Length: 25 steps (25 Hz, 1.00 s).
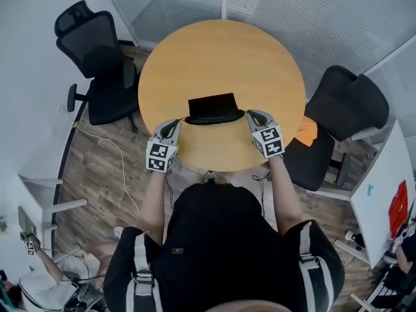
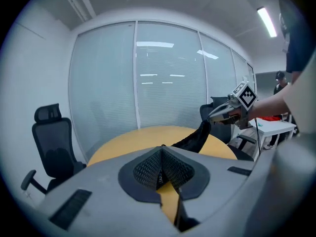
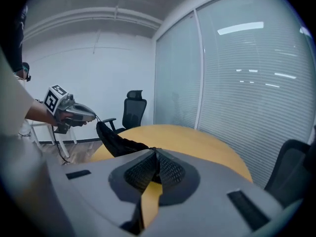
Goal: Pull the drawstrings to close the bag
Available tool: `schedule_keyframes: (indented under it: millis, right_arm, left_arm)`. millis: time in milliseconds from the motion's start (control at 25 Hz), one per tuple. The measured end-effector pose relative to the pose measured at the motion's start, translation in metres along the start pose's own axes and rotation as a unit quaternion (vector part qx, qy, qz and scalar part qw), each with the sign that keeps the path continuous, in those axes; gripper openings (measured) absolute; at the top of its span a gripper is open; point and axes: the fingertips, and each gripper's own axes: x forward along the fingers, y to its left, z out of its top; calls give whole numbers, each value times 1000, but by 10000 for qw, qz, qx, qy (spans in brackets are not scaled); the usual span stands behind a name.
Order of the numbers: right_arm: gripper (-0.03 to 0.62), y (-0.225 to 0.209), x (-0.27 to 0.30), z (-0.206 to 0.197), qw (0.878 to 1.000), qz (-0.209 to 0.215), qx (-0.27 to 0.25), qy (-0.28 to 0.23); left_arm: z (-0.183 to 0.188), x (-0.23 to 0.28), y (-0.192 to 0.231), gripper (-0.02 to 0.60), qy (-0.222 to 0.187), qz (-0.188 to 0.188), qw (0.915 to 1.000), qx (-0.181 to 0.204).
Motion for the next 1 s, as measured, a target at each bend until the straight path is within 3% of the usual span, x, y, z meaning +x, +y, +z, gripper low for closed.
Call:
schedule_keyframes:
  millis: [240,440,600,1000]
  right_arm:
    - [58,-23,-35,88,9956,-315,-418,-778]
    - [58,-33,-70,130,9892,-503,-612,-1234]
    - [58,-40,-95,145,9848,-634,-766,-1422]
    - [58,-46,-126,133,9818,-776,-1256,-1192]
  left_arm:
    - [108,-27,13,17,-834,425,9942,536]
    - [164,-52,10,17,-1290,693,9854,864]
    - [184,-66,4,17,-1408,869,9811,1002]
    - [179,-86,-9,17,-1393,1260,9776,952]
